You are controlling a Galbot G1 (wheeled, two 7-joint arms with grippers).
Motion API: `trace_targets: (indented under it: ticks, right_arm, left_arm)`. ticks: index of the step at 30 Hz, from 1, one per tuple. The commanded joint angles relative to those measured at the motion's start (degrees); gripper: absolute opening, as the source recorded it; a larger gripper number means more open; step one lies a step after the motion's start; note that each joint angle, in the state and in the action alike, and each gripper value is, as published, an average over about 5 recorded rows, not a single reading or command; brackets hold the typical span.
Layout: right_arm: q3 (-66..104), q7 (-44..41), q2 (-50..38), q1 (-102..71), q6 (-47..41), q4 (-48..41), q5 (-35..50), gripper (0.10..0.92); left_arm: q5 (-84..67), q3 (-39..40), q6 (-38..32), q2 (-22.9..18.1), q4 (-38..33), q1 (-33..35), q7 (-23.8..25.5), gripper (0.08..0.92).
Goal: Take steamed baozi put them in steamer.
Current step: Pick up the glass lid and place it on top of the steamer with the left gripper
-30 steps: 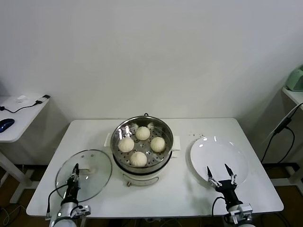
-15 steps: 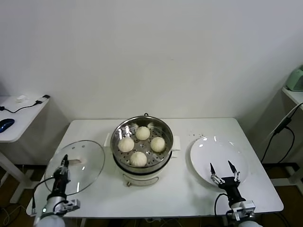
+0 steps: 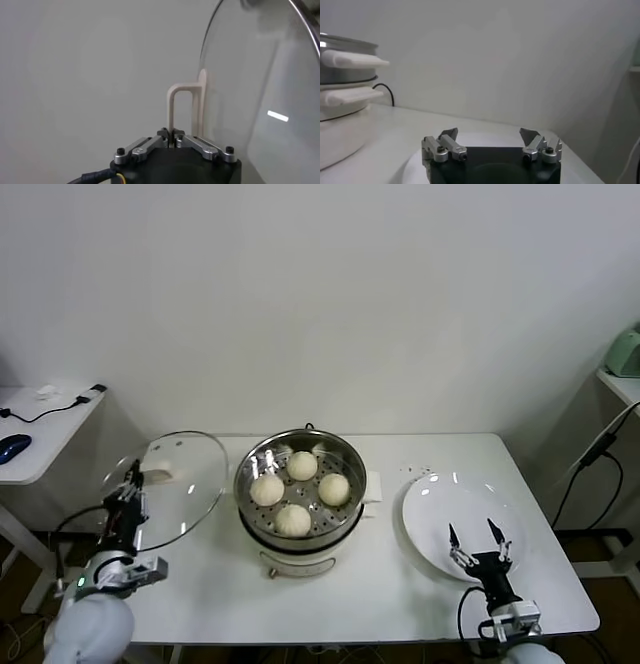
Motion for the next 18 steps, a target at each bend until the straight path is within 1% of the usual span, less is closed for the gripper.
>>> trace_targets:
  ticks: [1,5,10,15,18]
  right_arm:
    - [-0.7,-0.1,0.0,-0.6,-0.7,-0.2,-2.2,0.823]
    - [-1.9,0.0,-0.1,-0.6,0.3,-0.8,-2.3,0.823]
    - [-4.0,0.5,-0.1,-0.1,1.4,-1.7,-2.4,0.823]
    - [-5.1,0.9,0.0,0.4,2.3,-2.5,-2.6,0.823]
    - [-5.3,1.1,0.0,0.2,2.7,-2.5,-2.7,0.823]
  left_arm:
    - [4.8,13.0,13.5,-0.9,-11.2,-7.1,8.8,0.138]
    - [13.6,19.6,16.5,-5.2,-11.4,-10.0,11.7,0.138]
    - [20.6,26.8,19.2,-10.4,-9.1,-12.5,14.8,0.138]
    - [25.1,32.3,21.7,-14.3,-5.1,-14.6,16.4,0.138]
    - [26.7,34.1,23.2,-16.7,-3.0,-15.8,16.7,0.138]
